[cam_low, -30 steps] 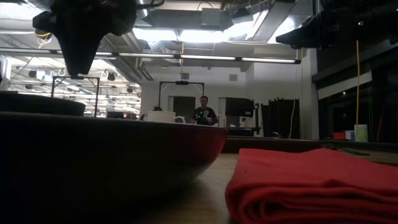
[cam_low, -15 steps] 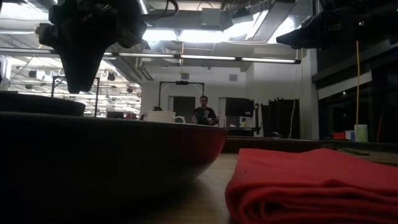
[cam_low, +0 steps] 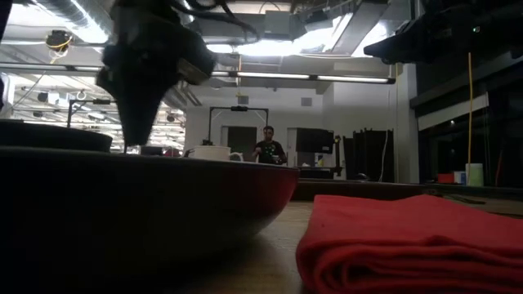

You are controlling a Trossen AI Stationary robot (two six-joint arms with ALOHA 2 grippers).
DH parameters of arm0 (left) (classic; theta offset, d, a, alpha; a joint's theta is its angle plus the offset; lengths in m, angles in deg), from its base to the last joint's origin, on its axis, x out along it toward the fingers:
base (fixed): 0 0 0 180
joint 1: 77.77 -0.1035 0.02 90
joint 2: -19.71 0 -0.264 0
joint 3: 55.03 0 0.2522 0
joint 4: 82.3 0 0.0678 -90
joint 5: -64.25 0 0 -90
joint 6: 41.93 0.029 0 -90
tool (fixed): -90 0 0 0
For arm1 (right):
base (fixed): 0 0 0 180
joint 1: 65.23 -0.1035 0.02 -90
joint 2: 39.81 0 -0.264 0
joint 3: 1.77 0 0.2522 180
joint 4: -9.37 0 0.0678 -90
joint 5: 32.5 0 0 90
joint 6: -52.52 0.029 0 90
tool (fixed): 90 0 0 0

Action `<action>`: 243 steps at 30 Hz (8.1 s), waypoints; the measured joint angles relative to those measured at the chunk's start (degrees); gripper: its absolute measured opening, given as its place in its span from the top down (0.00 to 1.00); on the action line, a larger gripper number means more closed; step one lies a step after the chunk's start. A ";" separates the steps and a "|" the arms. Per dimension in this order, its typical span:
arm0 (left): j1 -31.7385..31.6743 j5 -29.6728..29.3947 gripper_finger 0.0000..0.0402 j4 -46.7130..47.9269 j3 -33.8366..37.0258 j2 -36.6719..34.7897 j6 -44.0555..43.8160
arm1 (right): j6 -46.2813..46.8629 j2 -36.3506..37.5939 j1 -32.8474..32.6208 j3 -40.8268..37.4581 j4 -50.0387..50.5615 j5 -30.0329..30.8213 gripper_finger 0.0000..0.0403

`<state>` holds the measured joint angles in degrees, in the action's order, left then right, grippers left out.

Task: Set up tray
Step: Put the black plate on the brown serving tray to the bottom right of the white cup

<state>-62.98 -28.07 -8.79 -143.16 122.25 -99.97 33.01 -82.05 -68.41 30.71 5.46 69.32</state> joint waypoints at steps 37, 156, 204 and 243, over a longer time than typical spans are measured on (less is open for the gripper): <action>-5.06 11.06 0.66 -5.16 -0.98 4.98 22.44 | 0.39 -0.01 0.00 0.00 -0.04 0.08 0.97; -4.86 -20.88 1.00 17.51 -25.55 -7.06 36.90 | 1.25 -0.02 0.00 0.00 -0.67 0.02 0.97; -45.79 11.03 1.00 -7.20 6.52 -9.05 43.83 | 8.74 -0.02 0.00 0.00 0.92 0.11 0.97; -52.23 7.09 0.99 -14.00 9.55 -9.05 46.86 | 5.31 -0.04 0.00 0.00 -0.98 1.20 0.97</action>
<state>-115.21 -20.99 -22.80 -133.61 113.20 -53.11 38.32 -82.10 -68.41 30.71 4.48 70.52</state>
